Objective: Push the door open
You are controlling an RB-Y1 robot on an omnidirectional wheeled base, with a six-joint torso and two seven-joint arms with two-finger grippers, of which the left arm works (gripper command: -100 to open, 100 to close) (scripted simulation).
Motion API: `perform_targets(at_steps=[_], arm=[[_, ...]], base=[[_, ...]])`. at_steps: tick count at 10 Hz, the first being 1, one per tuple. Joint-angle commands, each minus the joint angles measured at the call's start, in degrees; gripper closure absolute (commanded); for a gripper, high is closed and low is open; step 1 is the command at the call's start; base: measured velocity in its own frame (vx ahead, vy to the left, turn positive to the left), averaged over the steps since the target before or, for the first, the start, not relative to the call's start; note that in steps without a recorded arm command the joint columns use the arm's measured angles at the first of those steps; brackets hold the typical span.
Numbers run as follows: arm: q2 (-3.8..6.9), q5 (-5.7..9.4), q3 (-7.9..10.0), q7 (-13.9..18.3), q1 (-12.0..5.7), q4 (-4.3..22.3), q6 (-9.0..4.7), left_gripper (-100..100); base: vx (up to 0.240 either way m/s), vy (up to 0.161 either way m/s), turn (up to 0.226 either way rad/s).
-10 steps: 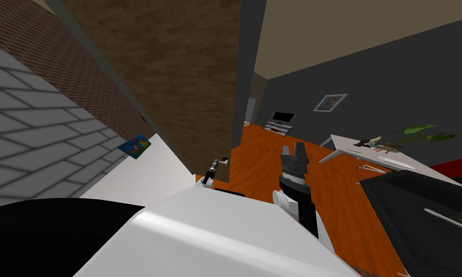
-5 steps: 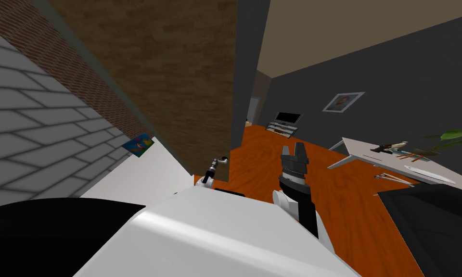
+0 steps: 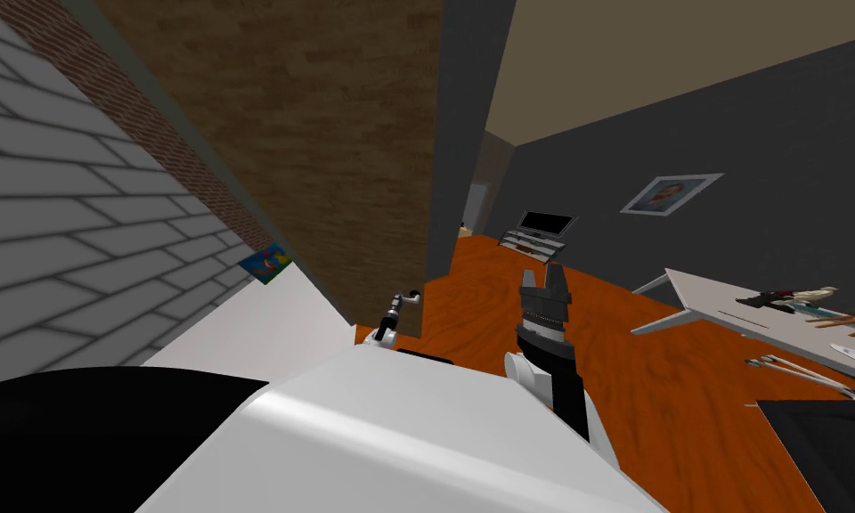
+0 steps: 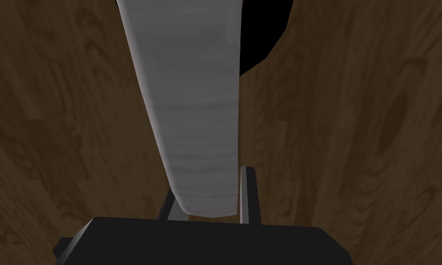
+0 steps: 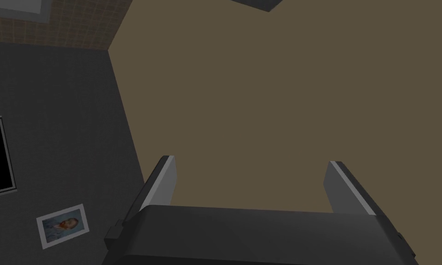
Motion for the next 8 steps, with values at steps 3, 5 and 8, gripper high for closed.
perform_targets(at_steps=[3, 5, 8], arm=[[-2.22, 0.53, 1.16, -1.05, -0.49, 0.22, -0.53, 100], [-3.34, 0.75, 1.66, -1.44, -0.47, 0.21, -0.53, 100], [-0.15, 1.69, 3.49, -1.84, 0.00, -0.39, -0.36, 100]], base=[[0.135, -0.105, 0.089], [0.092, -0.090, 0.040], [0.098, -0.062, 0.049]])
